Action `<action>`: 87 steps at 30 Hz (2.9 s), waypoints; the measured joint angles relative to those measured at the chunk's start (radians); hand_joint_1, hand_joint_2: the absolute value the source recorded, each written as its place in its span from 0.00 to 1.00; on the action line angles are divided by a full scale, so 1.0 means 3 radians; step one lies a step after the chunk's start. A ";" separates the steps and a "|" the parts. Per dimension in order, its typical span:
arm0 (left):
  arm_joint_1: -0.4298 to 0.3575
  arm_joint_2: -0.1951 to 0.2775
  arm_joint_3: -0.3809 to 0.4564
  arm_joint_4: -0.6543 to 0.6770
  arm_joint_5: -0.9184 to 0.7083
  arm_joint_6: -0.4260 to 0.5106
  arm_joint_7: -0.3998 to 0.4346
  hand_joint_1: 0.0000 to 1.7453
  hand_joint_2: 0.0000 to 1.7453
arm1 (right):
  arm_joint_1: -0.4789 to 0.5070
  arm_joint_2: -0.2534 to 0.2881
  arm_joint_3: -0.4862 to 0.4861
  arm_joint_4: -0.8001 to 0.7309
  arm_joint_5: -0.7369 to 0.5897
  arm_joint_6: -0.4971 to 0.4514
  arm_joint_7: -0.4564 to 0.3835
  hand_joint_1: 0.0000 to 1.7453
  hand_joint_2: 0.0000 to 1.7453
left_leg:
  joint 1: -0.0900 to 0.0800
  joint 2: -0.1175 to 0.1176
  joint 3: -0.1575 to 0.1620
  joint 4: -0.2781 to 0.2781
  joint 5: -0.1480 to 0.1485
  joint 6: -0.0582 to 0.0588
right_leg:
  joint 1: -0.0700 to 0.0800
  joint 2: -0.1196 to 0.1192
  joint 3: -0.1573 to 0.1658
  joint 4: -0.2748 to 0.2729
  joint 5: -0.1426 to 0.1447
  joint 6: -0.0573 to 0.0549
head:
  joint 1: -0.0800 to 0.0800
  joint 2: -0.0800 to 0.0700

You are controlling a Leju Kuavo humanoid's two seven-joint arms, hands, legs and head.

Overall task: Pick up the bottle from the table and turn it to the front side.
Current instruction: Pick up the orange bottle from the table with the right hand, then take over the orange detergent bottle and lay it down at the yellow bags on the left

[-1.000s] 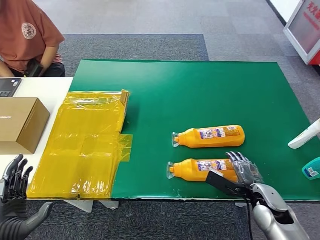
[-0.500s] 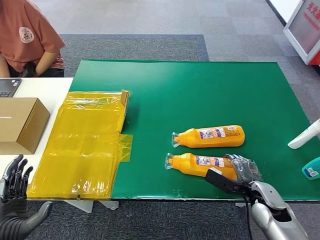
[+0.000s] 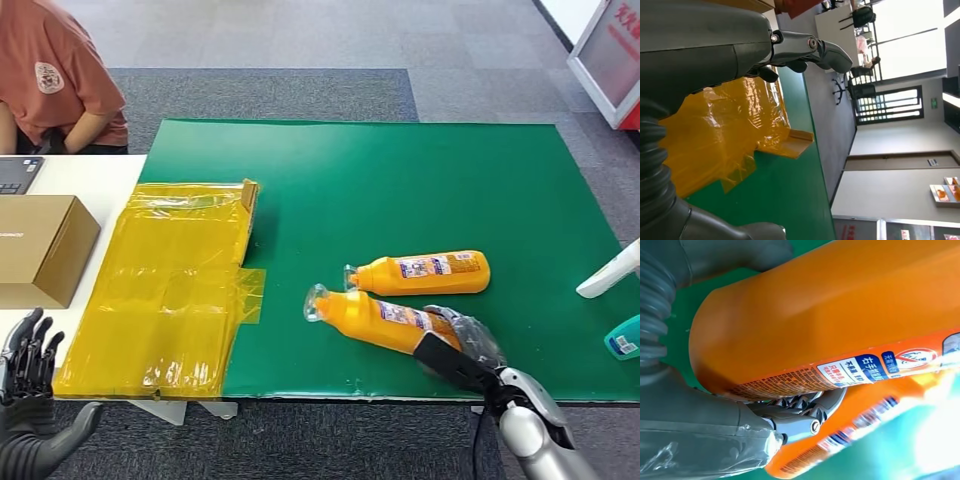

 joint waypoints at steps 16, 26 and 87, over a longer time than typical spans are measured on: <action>-0.0203 0.0197 -0.0165 0.0217 0.0183 0.0088 -0.0011 0.00 1.00 | -0.0107 0.0320 -0.0305 -0.0090 -0.1494 0.0375 -0.0507 1.00 1.00 | 0.0000 0.0000 0.0000 0.0000 0.0002 -0.0001 | 0.0000 0.0000 0.0000 0.0000 0.0001 -0.0001 | 0.0000 0.0000; -0.0599 0.0218 -0.0502 0.0469 0.0525 0.0377 0.0108 0.00 1.00 | -0.0334 0.0521 -0.0193 -0.0022 -0.1550 0.0345 -0.0598 1.00 1.00 | 0.0000 0.0000 -0.0001 0.0000 0.0005 0.0000 | 0.0000 0.0000 0.0000 0.0001 0.0003 0.0000 | 0.0000 0.0000; -0.2527 0.0283 -0.2427 0.1709 0.0834 0.0701 0.0697 0.00 1.00 | -0.1378 0.0818 0.1306 0.0920 -0.1434 0.0275 -0.0700 1.00 1.00 | 0.0001 0.0000 -0.0005 0.0000 0.0019 -0.0003 | 0.0001 0.0000 -0.0005 0.0003 0.0014 0.0000 | 0.0000 0.0000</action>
